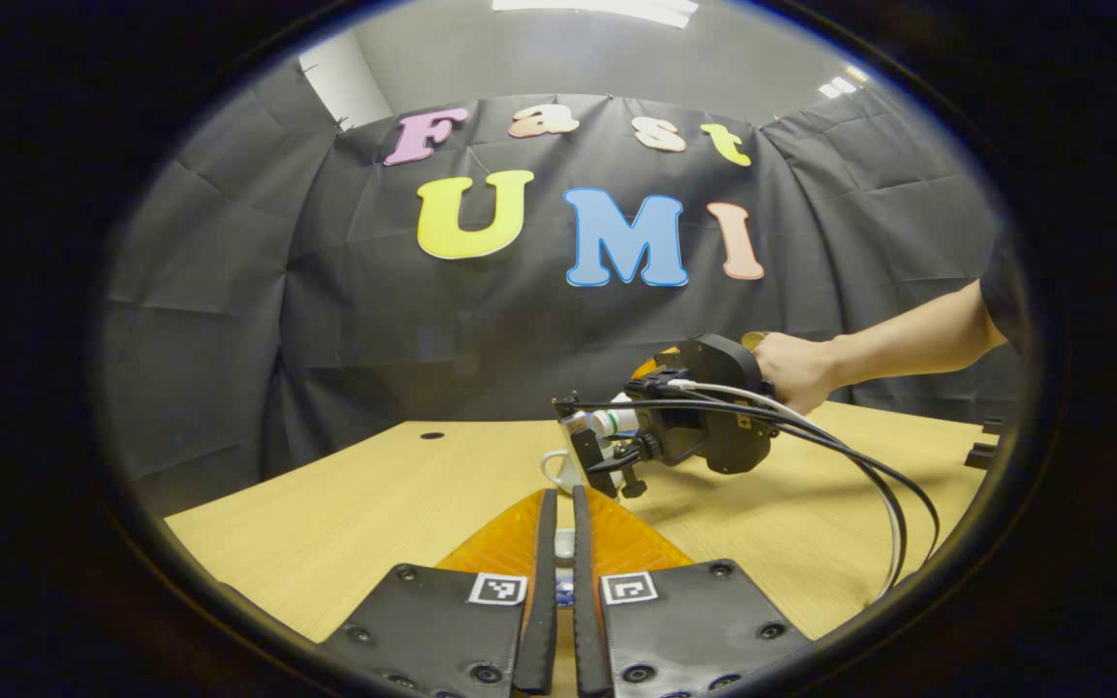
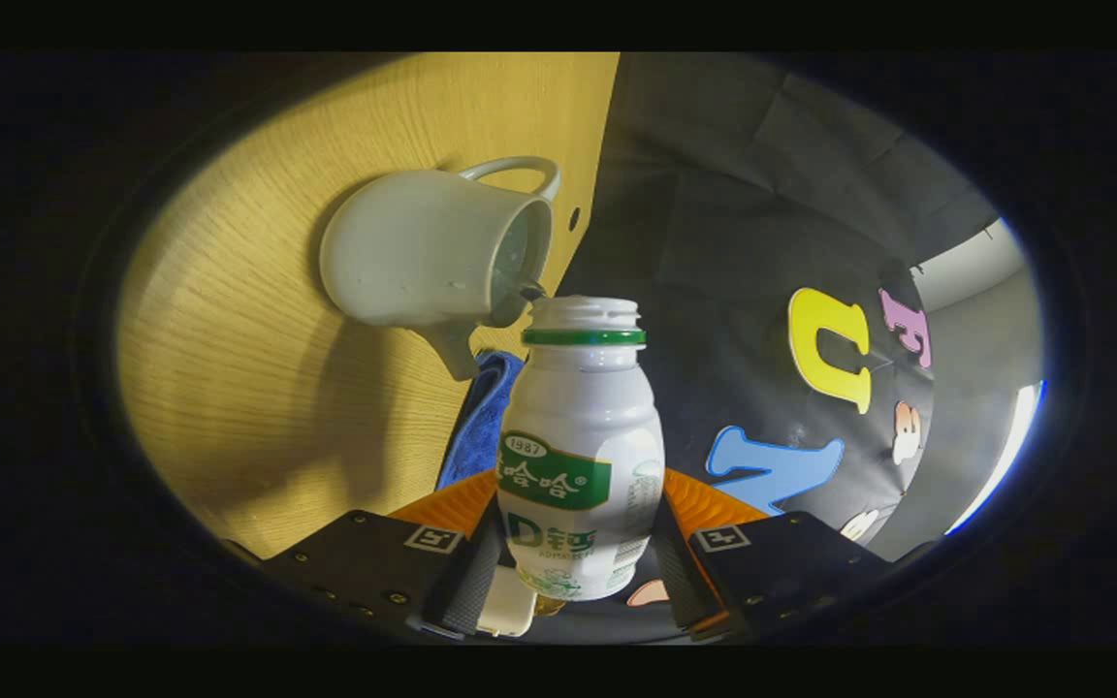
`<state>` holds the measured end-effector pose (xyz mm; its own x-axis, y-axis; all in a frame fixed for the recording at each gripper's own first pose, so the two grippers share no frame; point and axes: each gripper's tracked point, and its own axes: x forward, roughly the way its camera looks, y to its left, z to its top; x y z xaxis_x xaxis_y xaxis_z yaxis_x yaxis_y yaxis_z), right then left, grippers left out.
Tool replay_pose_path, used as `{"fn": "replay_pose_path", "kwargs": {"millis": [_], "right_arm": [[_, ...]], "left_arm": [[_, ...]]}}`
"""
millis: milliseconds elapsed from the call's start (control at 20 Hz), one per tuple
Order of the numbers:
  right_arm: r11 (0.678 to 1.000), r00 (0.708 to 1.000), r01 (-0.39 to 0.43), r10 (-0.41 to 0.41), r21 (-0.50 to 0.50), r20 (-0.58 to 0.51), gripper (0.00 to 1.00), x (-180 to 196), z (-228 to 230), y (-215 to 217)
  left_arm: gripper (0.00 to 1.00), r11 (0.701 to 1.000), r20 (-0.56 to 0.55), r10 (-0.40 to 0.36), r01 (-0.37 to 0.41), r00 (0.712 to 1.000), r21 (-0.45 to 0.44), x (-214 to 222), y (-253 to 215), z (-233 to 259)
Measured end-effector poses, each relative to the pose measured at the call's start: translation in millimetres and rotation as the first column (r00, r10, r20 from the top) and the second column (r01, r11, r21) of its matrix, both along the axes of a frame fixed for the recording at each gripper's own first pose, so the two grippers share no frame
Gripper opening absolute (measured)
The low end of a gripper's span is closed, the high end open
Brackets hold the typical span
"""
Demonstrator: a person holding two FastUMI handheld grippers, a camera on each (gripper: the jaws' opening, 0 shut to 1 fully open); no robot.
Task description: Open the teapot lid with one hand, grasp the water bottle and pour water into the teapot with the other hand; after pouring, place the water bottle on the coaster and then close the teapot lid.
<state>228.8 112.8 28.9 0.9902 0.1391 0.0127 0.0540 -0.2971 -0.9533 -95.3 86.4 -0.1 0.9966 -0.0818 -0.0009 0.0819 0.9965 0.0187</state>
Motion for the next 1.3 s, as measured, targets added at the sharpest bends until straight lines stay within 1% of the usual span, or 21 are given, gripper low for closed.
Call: {"fn": "replay_pose_path", "kwargs": {"millis": [750, 850, 900, 1300], "right_arm": [[0.995, 0.999, -0.027, 0.031, -0.095, 0.043, 0.72, 0, 8, 6], [0.994, 0.998, -0.028, 0.033, -0.105, 0.048, 0.72, 0, 9, 7], [0.993, 0.998, -0.028, 0.034, -0.111, 0.049, 0.72, -1, 9, 7], [0.988, 0.996, -0.039, 0.05, -0.15, 0.067, 0.71, 1, 14, 9]], "left_arm": [[0.18, 1.0, 0.001, 0.013, -0.013, 1.0, 0.022, 0, 1, 0], [0.14, 1.0, 0.0, 0.015, -0.015, 1.0, 0.025, 1, 1, 0], [0.18, 1.0, 0.0, 0.015, -0.015, 1.0, 0.024, 1, 1, -1], [0.18, 1.0, 0.007, 0.019, -0.019, 1.0, 0.022, 0, 2, 0]]}}
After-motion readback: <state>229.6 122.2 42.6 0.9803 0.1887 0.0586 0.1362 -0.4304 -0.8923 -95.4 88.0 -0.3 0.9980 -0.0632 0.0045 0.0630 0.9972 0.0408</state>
